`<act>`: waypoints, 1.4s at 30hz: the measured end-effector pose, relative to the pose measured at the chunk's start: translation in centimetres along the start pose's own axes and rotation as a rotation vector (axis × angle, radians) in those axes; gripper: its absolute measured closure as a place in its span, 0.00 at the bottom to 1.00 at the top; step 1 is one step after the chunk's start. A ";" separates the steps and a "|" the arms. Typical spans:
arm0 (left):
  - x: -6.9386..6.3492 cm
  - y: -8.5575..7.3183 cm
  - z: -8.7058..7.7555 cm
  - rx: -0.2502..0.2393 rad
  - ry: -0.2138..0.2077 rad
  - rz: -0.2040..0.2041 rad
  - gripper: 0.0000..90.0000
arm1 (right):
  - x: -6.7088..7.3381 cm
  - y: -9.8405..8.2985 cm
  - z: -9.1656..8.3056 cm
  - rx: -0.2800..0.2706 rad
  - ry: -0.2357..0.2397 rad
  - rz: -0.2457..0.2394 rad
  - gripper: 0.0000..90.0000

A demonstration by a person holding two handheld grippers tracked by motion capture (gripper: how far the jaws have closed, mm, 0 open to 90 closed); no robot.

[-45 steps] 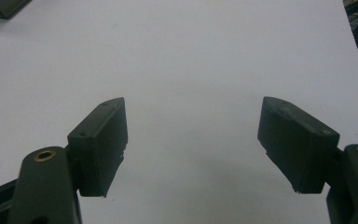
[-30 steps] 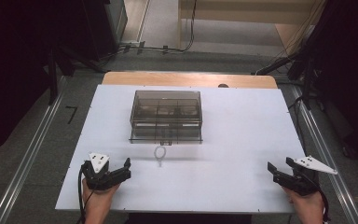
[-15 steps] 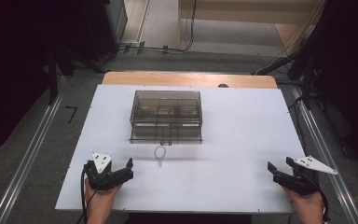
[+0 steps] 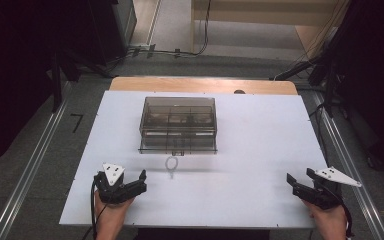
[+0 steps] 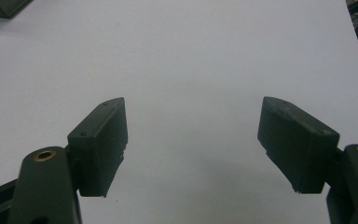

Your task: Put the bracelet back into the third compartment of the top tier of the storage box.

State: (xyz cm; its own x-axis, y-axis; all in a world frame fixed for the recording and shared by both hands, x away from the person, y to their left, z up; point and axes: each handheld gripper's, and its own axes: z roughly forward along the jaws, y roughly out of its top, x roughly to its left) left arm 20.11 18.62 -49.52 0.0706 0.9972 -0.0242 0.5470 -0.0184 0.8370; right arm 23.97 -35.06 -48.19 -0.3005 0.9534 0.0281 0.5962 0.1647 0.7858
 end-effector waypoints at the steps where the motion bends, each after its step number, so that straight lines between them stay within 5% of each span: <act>1: -0.1 0.0 0.0 0.000 -0.001 0.000 0.04 | 0.0 0.0 0.0 0.000 0.000 0.000 0.25; 42: -1.9 0.2 0.9 0.018 -0.031 0.034 0.05 | 0.1 0.0 0.1 0.007 0.001 -0.002 0.25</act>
State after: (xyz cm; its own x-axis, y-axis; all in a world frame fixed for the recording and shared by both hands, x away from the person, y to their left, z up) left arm 20.82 16.69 -49.84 0.1152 0.9933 -0.0134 0.5587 -0.0536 0.8276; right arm 24.02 -34.94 -48.24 -0.3023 0.9528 0.0267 0.6007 0.1686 0.7815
